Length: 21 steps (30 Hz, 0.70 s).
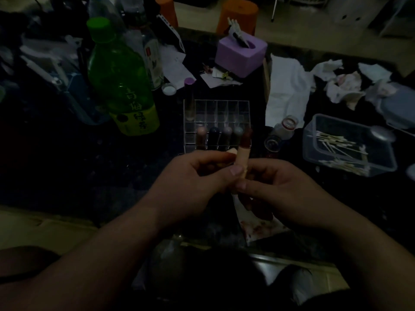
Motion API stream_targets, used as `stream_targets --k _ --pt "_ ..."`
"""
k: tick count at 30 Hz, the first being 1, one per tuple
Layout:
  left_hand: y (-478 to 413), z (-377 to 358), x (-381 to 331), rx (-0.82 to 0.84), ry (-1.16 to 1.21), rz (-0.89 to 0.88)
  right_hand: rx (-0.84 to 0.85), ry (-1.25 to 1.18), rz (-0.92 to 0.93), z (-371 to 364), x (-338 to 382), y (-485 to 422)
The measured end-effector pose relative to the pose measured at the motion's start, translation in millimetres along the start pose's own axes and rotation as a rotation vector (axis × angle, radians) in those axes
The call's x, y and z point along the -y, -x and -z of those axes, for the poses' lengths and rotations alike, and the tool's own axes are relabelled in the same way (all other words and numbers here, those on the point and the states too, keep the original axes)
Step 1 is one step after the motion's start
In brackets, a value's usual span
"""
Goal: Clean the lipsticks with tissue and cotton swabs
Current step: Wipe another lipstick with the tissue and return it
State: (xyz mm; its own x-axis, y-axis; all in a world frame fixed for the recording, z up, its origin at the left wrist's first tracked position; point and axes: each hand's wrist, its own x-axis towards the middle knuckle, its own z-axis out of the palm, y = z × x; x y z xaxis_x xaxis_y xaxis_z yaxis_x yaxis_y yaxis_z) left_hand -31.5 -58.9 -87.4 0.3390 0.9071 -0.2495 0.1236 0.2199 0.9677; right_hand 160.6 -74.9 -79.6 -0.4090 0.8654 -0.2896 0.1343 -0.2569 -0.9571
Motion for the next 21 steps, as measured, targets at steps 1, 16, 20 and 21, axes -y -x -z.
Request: stream_targets --k 1,16,20,21 --pt "-0.2 -2.1 -1.2 0.028 0.001 -0.005 0.026 0.018 -0.002 1.4 0.7 2.5" --pt "-6.3 -21.6 0.1 0.02 -0.015 -0.124 -0.107 0.117 0.008 7.0 -0.8 12.4" --pt "-8.1 -22.2 -0.3 0.029 -0.04 -0.119 -0.194 0.111 -0.008 2.5 -5.4 9.5" --pt "-8.0 -22.3 -0.9 0.031 -0.029 -0.112 -0.169 0.086 -0.015 1.4 -4.3 9.7"
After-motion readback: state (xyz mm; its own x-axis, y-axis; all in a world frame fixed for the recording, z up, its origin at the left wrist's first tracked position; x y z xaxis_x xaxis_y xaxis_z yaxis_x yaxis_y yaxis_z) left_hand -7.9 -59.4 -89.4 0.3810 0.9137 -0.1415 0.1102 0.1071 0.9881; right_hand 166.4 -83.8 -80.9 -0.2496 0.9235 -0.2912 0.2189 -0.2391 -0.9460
